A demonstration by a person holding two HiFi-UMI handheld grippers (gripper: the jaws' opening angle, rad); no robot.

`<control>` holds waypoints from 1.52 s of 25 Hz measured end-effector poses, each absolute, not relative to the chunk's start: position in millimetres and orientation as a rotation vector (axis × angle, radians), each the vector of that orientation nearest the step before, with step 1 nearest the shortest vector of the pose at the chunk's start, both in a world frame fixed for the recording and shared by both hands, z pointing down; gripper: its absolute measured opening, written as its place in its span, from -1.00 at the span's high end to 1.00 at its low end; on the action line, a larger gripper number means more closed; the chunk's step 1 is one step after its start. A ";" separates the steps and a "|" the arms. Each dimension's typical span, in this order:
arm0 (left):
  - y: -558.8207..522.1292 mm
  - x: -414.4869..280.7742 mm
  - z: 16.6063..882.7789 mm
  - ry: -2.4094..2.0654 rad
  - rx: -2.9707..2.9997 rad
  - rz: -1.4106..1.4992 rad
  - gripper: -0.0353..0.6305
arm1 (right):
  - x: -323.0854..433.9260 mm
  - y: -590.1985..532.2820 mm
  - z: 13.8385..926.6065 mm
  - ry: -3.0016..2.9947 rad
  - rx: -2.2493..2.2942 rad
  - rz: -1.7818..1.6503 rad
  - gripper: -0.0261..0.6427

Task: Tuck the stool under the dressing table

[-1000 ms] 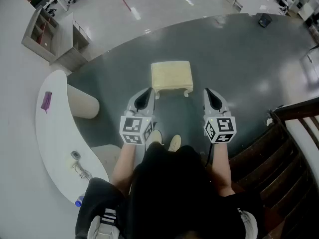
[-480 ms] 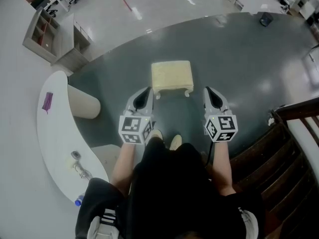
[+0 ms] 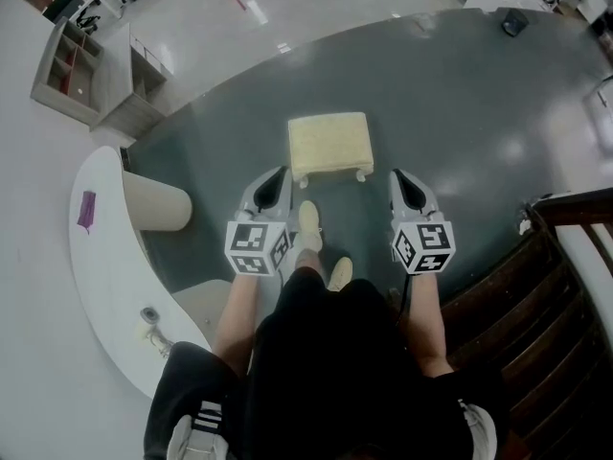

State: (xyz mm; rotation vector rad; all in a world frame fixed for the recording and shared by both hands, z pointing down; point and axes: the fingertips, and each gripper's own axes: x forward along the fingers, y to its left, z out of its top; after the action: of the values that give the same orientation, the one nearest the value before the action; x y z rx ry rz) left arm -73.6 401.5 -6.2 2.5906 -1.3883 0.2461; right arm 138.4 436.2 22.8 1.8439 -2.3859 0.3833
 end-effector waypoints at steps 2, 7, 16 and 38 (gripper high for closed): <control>372.8 -71.4 -3.5 -1.371 2.588 0.243 0.88 | 140.3 412.9 26.3 -2.363 1.853 0.395 0.92; 294.8 -71.6 1.6 -1.332 2.584 0.251 0.88 | 140.0 344.0 30.7 -2.322 1.871 0.433 0.92; 176.8 -90.6 23.6 -1.254 2.554 0.305 0.88 | 107.7 227.8 32.6 -2.280 1.846 0.474 0.92; 70.6 -93.7 160.6 -1.164 2.369 0.401 0.88 | 122.0 103.0 176.6 -2.084 1.745 0.691 0.92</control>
State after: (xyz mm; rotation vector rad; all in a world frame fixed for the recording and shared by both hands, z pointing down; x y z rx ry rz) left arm -93.7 70.6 160.6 2.3685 -1.1644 0.4009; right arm 122.0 103.0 176.6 1.7450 -2.0841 0.6911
